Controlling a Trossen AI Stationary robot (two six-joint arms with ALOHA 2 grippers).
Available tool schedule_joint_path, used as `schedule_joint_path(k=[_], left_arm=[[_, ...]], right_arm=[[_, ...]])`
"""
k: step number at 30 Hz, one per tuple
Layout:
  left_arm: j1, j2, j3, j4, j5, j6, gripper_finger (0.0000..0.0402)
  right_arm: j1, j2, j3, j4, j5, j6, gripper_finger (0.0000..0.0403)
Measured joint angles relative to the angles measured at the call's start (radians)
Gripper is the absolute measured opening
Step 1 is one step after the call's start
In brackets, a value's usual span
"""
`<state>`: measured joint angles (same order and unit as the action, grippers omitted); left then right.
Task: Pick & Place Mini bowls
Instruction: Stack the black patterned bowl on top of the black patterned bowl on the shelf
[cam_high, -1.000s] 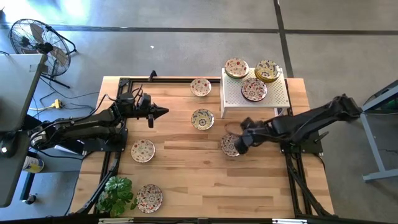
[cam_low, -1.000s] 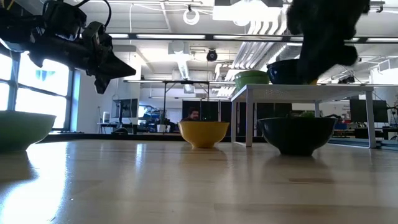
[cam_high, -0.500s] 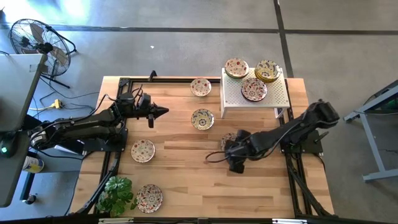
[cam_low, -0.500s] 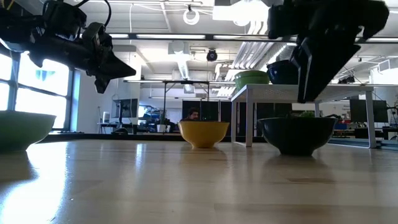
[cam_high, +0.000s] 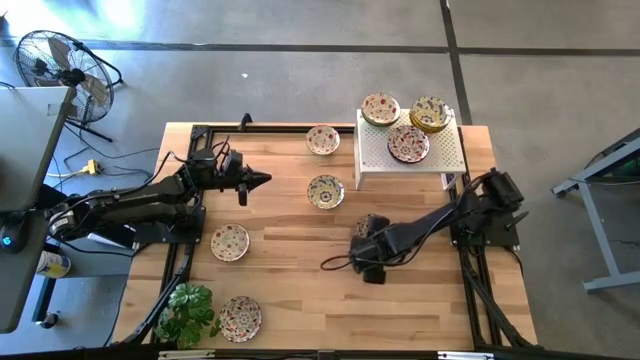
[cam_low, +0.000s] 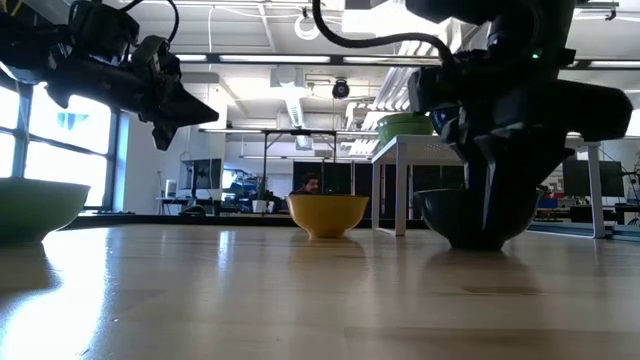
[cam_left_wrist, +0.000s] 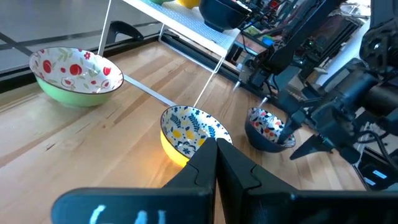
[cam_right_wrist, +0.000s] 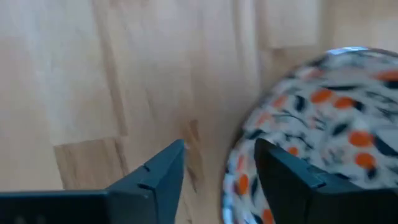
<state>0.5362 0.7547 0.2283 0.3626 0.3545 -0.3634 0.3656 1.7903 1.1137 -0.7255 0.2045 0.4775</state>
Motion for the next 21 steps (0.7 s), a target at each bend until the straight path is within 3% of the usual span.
schedule_joint_path(k=[11, 16, 21], left_arm=[[0.000, 0.000, 0.000, -0.038, 0.004, 0.000, 0.0000], [0.000, 0.000, 0.000, -0.040, 0.004, 0.000, 0.0000], [0.000, 0.000, 0.000, -0.036, 0.014, 0.000, 0.0000]], right_arm=[[0.000, 0.012, 0.013, 0.032, -0.005, 0.007, 0.0020], [0.016, 0.000, 0.093, -0.022, -0.007, -0.037, 0.0019], [0.014, -0.091, 0.162, -0.065, 0.004, -0.048, 0.0009]])
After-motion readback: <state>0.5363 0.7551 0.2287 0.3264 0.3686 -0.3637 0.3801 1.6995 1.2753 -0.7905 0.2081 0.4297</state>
